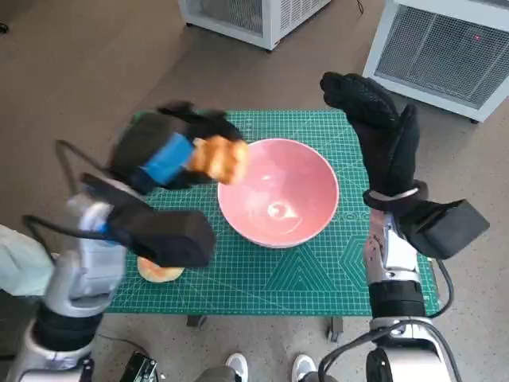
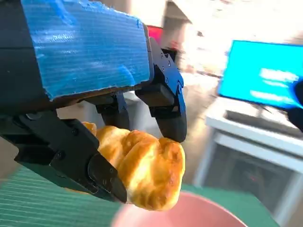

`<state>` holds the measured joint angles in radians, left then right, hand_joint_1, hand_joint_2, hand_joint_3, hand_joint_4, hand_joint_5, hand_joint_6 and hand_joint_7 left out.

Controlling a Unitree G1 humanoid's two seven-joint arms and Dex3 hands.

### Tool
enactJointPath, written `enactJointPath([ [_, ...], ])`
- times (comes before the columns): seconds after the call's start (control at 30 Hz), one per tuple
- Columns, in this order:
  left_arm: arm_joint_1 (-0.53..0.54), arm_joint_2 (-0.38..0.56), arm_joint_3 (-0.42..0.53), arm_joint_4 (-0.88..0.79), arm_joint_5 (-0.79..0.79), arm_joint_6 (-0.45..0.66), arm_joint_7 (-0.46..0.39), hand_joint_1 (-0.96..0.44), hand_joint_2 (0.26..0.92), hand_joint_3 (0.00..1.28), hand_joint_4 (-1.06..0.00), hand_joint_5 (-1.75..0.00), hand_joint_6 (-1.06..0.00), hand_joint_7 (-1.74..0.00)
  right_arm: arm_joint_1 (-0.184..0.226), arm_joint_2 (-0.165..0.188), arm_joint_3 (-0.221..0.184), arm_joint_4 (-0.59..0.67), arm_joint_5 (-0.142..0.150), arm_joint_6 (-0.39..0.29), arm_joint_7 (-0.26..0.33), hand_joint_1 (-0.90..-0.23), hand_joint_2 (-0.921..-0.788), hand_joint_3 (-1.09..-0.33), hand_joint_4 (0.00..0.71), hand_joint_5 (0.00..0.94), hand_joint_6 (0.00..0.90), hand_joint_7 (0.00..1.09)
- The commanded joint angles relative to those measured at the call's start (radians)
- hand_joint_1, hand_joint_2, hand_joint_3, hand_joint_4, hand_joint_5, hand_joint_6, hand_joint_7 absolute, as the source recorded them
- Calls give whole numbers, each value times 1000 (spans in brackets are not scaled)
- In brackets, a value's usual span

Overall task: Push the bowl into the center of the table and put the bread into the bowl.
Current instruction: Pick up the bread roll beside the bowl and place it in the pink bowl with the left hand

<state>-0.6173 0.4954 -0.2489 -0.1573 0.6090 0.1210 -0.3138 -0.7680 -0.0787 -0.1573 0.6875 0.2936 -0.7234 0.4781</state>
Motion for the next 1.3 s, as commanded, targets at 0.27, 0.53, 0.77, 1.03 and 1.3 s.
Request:
enactJointPath([
  [0.27,-88,-133,-122,272,27,-128,70,2,902,15,-831,-1035,-683,-1081,35,-14,-8,-1,6,13,12,-693,-921,-763,227,2,103,493],
  [0.53,-125,-190,-145,434,13,-177,86,2,919,21,-774,-1076,-651,-1138,43,-17,-6,-18,1,16,4,-693,-921,-761,228,2,106,491],
  [0.77,-125,-209,-141,497,-5,-180,64,13,899,168,-547,-1115,-417,-1178,48,-21,-9,-24,3,18,2,-691,-921,-759,230,2,108,489],
  [1.03,-104,-164,-143,459,3,-196,19,-184,801,28,-208,-58,-353,-119,55,-21,-12,-27,2,15,-2,-688,-921,-755,232,3,112,485],
  [1.3,-66,-96,-94,363,-40,-224,-20,-327,796,9,-115,-3,-310,-23,58,-12,-7,-35,-8,15,-16,-688,-921,-754,233,3,115,480],
])
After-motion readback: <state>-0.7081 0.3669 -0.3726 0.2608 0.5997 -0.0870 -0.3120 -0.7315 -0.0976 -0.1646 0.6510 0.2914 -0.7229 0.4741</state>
